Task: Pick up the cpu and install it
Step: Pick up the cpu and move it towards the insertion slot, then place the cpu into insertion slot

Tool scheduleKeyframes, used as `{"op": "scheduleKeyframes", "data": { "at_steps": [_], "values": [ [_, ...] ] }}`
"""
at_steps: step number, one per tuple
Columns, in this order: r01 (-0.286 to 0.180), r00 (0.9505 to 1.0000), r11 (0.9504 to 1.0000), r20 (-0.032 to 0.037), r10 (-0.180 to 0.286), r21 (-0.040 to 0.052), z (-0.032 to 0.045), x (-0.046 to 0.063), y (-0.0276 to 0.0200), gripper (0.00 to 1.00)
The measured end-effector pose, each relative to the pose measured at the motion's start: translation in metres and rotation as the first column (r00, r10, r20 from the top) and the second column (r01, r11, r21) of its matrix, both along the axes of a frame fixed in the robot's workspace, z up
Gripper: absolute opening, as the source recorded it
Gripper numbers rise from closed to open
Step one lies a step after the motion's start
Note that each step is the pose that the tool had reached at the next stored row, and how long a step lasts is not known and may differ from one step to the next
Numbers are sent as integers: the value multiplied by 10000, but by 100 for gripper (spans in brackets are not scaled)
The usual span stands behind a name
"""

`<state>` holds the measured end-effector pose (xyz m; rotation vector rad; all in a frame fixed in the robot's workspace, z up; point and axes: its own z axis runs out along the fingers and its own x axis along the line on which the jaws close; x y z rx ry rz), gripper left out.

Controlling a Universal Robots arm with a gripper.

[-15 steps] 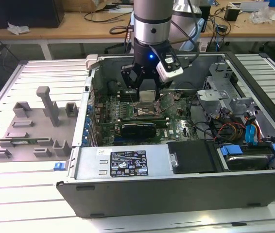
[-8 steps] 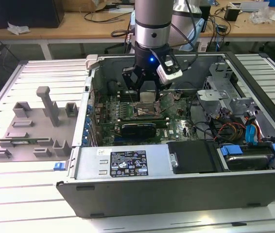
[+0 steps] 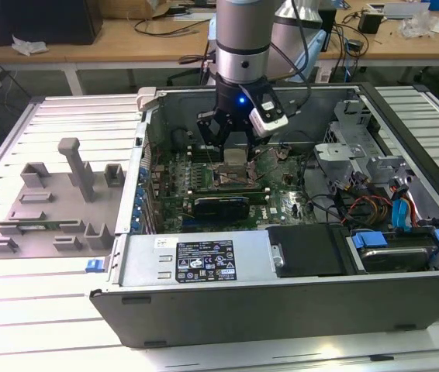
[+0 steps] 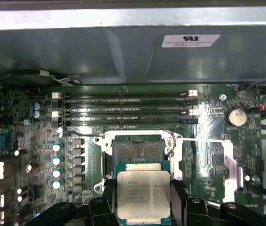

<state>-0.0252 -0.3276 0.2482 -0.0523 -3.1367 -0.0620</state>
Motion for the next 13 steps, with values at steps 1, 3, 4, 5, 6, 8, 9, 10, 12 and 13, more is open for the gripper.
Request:
{"op": "scheduleKeyframes", "data": {
  "at_steps": [1, 3, 4, 5, 6, 8, 9, 10, 12, 13],
  "values": [
    [0, 10000, 10000, 2, 0, 0, -16, -3, 12, 55],
    [0, 10000, 10000, 9, 0, 0, -48, -14, 35, 55],
    [1, 10000, 10000, 9, -1, -5, -61, -22, 40, 55],
    [0, 10000, 10000, 6, 0, -14, -63, -24, 40, 55],
    [-1, 10000, 10000, 6, 1, -15, -63, -23, 40, 55],
    [0, 10000, 10000, 8, 0, -14, -66, -23, 40, 55],
    [0, 10000, 10000, 8, 0, -14, -67, -23, 40, 55],
    [0, 10000, 10000, 8, 0, -14, -67, -23, 40, 55],
    [0, 10000, 10000, 8, 0, -15, -67, -23, 40, 55],
    [0, 10000, 10000, 8, 0, -15, -67, -24, 40, 55]
  ]
}}
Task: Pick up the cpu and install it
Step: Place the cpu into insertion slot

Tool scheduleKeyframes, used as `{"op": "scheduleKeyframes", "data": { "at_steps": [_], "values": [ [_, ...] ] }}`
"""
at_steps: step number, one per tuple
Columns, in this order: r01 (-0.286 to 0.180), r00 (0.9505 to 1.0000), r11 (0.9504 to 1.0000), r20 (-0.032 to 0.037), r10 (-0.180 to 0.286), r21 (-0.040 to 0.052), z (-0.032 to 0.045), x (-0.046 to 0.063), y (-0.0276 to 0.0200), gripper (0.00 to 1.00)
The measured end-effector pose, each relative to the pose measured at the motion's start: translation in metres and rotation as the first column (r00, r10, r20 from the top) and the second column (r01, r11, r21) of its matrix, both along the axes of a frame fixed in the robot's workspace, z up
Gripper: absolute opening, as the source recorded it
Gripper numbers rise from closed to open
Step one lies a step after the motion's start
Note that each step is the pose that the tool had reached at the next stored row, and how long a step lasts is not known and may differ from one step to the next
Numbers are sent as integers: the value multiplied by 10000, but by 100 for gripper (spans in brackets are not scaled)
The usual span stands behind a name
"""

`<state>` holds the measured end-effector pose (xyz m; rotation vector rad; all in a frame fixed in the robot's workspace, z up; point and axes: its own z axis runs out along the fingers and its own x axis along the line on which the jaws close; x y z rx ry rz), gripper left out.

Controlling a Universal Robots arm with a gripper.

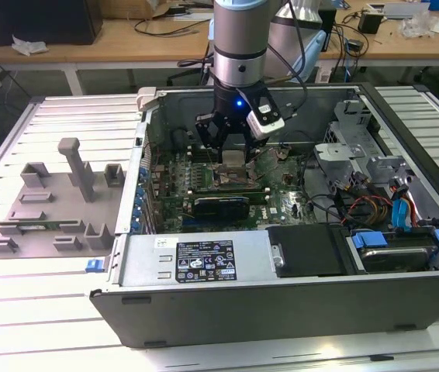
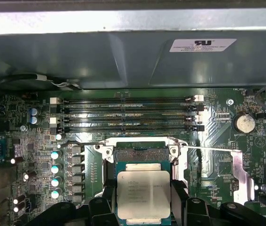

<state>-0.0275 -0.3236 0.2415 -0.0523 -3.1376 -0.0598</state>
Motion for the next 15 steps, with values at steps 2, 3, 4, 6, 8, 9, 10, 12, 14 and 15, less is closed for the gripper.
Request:
{"op": "scheduleKeyframes", "data": {
  "at_steps": [2, 3, 4, 6, 8, 9, 10, 12, 14, 15],
  "values": [
    [0, 10000, 10000, 0, 0, 0, 0, 0, 0, 55],
    [0, 10000, 10000, 0, 0, -1, 0, 0, 0, 55],
    [0, 10000, 10000, 0, 0, -1, 0, 0, 0, 55],
    [-1, 10000, 10000, 0, 1, -1, -1, 0, 0, 55],
    [261, 9997, 9997, 0, -261, 0, -2, 0, 0, 55],
    [478, 9989, 9989, 1, -478, 1, -2, 0, 0, 55],
    [647, 9979, 9979, 1, -647, 1, -2, 0, 0, 55],
    [1466, 9892, 9892, 0, -1466, 0, -2, 0, 0, 55],
    [2290, 9734, 9734, 0, -2290, 0, -2, 0, 0, 55],
    [2587, 9660, 9660, 0, -2587, 0, -2, 0, 0, 55]
  ]
}}
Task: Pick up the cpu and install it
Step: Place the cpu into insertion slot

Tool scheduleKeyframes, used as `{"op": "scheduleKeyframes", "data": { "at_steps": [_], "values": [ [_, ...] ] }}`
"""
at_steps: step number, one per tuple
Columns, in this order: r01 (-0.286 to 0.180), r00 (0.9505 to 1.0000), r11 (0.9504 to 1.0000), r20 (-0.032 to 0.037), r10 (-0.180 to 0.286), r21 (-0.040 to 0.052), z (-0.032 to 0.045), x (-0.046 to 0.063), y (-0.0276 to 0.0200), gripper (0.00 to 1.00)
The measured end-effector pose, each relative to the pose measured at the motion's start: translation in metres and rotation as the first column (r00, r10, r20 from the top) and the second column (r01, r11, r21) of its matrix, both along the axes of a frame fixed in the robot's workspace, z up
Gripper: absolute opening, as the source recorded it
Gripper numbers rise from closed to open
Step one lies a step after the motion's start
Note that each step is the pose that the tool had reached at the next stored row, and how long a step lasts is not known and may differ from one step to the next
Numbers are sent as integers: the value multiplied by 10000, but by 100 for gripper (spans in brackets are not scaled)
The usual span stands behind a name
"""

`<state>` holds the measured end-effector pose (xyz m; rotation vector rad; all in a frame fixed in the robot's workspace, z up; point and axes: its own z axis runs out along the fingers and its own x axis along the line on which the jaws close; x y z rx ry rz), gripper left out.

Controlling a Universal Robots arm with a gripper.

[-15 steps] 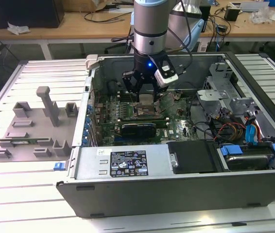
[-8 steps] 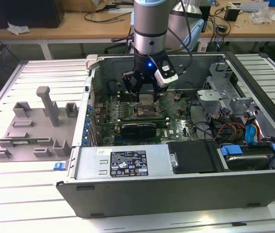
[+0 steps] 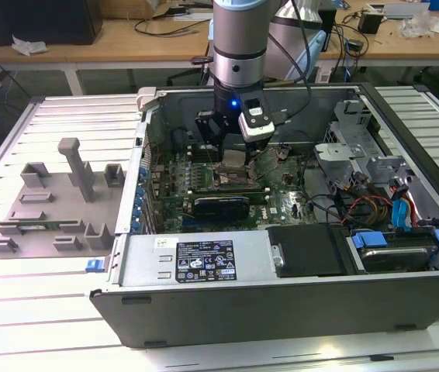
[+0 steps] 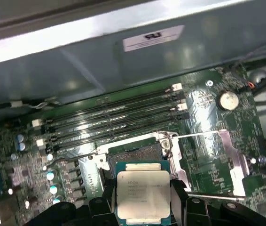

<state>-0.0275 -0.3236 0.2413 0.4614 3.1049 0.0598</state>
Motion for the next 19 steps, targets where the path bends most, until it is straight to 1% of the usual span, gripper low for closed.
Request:
{"op": "scheduleKeyframes", "data": {
  "at_steps": [1, 2, 4, 5, 7, 8, 9, 10, 12, 13, 14, 15, 16, 17, 18, 19],
  "values": [
    [264, 9997, 9997, 0, -264, 0, 0, 0, 0, 55],
    [581, 9983, 9983, 0, -581, -1, 0, 0, 0, 55],
    [1339, 9910, 9910, 0, -1339, -1, -1, 0, 0, 55],
    [1603, 9871, 9871, 0, -1603, 0, -1, 0, 0, 55],
    [1936, 9811, 9811, 0, -1936, -1, -1, 0, 0, 55],
    [2183, 9759, 9759, 0, -2183, -1, -2, 0, 0, 55],
    [2344, 9721, 9721, 0, -2344, 0, -2, 0, 0, 55],
    [2580, 9661, 9661, 0, -2580, -1, -2, 0, 0, 55],
    [3064, 9519, 9519, 0, -3064, 0, -3, 0, 0, 55],
    [3226, 9466, 9466, 0, -3226, 0, -3, 0, 0, 55],
    [3513, 9363, 9363, 0, -3513, -1, -3, 0, 0, 55],
    [3670, 9302, 9302, 0, -3670, -1, -3, 0, 0, 55],
    [3971, 9178, 9178, 0, -3971, 0, -4, 0, 0, 55],
    [4173, 9088, 9088, 0, -4173, 0, -4, 0, 0, 55],
    [4322, 9018, 9018, 0, -4322, 0, -4, 0, 0, 55],
    [4604, 8877, 8877, 0, -4604, 0, -5, 0, 0, 55]
  ]
}}
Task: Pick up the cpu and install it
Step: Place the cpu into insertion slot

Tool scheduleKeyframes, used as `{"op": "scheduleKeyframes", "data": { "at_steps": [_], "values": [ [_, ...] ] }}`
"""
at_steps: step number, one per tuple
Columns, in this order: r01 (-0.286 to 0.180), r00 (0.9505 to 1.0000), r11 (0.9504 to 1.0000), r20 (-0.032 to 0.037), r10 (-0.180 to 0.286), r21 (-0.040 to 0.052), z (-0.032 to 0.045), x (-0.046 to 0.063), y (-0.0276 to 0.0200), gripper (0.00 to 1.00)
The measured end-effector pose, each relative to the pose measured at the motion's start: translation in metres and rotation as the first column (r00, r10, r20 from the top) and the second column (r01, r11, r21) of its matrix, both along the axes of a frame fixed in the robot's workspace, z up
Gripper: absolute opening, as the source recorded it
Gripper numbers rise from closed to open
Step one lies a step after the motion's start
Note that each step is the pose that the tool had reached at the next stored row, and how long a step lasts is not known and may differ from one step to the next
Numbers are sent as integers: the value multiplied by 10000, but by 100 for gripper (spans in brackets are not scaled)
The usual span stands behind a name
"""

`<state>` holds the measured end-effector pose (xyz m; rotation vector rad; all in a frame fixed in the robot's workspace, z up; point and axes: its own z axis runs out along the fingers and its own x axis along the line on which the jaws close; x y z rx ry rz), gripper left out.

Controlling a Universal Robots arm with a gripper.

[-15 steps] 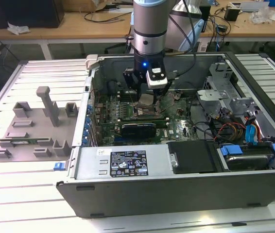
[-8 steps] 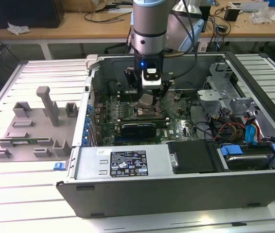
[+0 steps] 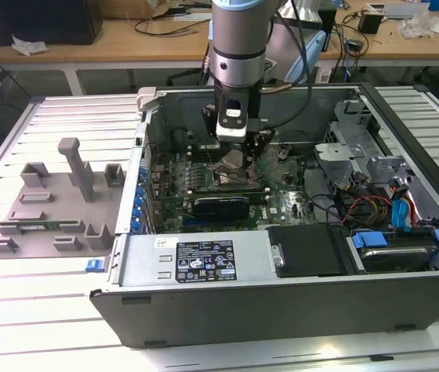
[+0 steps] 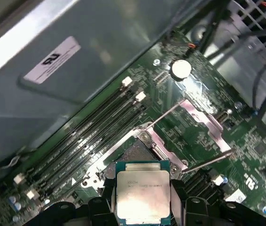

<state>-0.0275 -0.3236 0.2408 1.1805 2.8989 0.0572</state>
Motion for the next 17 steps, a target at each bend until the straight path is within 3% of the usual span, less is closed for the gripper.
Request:
{"op": "scheduleKeyframes", "data": {
  "at_steps": [2, 4, 10, 12, 14, 15, 17],
  "values": [
    [686, 9976, 9976, 0, -686, 0, -1, 0, 0, 55],
    [1307, 9914, 9914, 0, -1307, 0, -2, 0, 0, 55],
    [2590, 9659, 9659, 0, -2590, 0, -3, 0, 0, 55],
    [3353, 9421, 9421, 0, -3353, 0, -5, 0, 0, 55],
    [3680, 9298, 9298, 0, -3680, 0, -6, 0, 0, 55],
    [3900, 9208, 9208, 0, -3900, 0, -7, 0, 0, 55],
    [4202, 9074, 9074, 0, -4202, 0, -8, 0, 0, 55]
  ]
}}
